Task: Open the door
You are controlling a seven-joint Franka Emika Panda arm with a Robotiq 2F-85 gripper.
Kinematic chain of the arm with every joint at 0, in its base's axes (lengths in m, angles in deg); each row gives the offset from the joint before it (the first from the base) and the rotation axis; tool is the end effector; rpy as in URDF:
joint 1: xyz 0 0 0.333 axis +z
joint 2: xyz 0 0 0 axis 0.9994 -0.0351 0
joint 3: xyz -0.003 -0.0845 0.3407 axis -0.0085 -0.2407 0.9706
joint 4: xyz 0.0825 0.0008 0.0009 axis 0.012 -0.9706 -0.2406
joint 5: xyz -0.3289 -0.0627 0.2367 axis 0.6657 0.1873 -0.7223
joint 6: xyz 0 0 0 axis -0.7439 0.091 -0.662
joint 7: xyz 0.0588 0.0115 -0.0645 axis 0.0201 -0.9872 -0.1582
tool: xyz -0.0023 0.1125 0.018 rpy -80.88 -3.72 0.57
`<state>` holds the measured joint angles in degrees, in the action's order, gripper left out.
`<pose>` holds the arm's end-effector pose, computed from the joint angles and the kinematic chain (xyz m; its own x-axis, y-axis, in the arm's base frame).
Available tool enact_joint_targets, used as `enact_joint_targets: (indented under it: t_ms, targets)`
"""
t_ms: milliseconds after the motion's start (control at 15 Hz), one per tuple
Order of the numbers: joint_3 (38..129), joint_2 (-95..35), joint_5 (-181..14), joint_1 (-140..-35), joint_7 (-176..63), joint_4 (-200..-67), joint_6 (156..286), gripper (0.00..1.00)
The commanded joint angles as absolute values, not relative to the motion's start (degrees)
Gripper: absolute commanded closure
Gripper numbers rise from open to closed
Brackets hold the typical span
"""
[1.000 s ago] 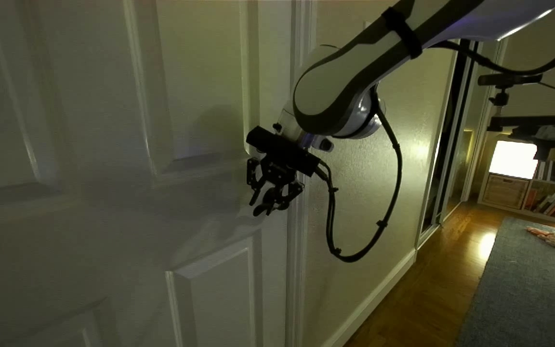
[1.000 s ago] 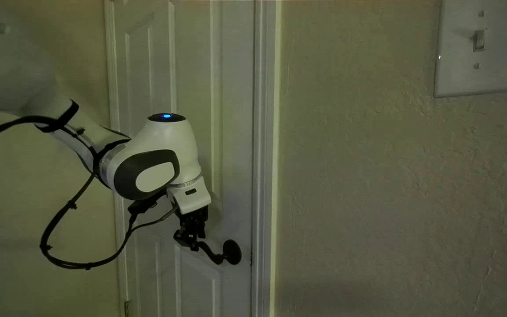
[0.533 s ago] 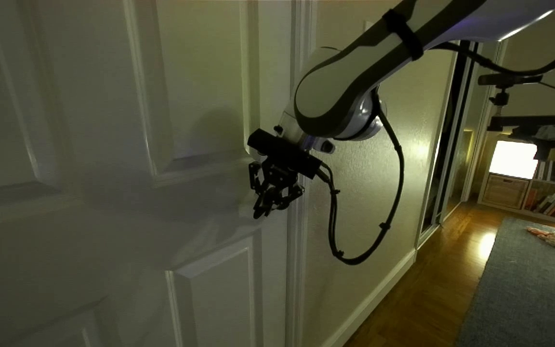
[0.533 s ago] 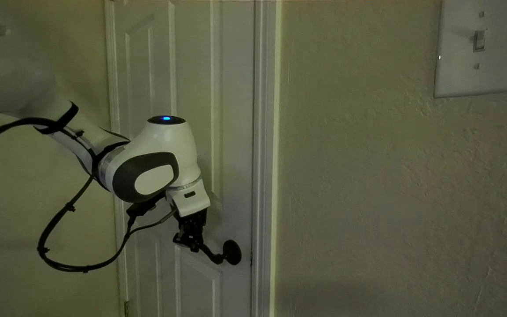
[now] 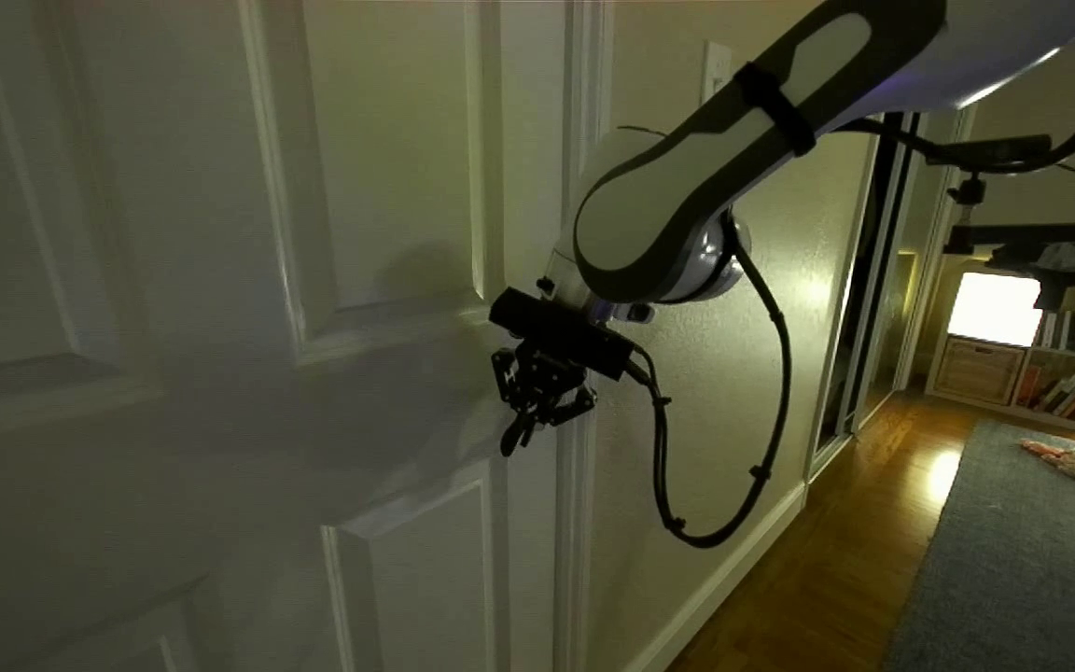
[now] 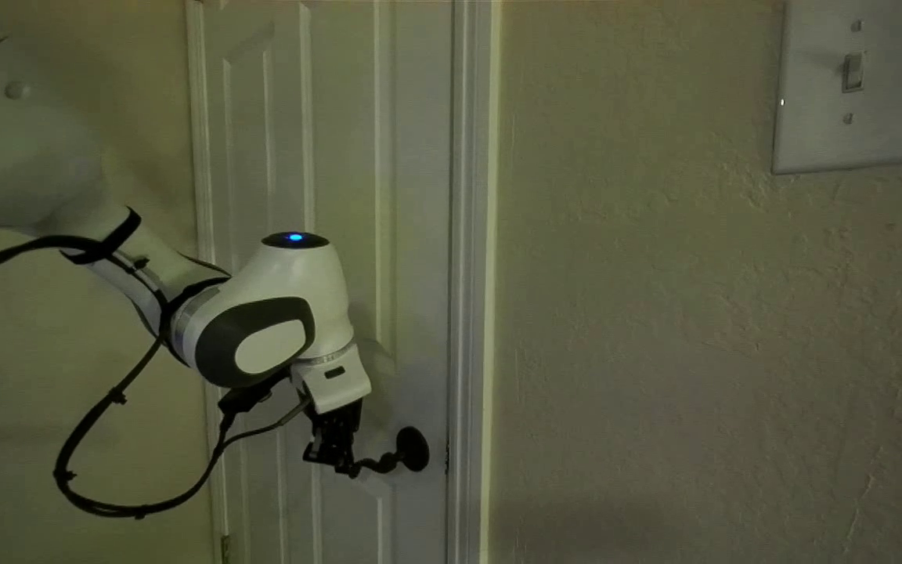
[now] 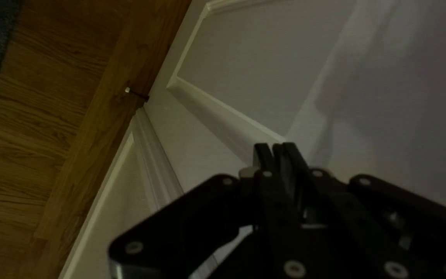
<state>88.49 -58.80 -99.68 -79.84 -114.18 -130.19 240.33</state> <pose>0.7653 0.1155 0.2272 0.4316 -0.9020 -0.0113 -0.8415 -0.3980 -0.3654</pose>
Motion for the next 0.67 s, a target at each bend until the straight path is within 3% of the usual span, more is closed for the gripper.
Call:
enact_joint_targets:
  t_ms: [0, 467, 533, 600]
  targets:
    - [85.00, -58.04, -98.31, -78.40, -114.16, -136.71, 238.96, 0.91]
    - [83.98, -51.94, -96.80, -76.42, -112.10, -150.44, 241.06, 0.92]
    - [83.89, -50.00, -96.41, -75.59, -111.78, -151.85, 241.71, 0.72]
    - [83.90, -48.37, -96.00, -74.94, -111.47, -152.80, 242.14, 0.66]
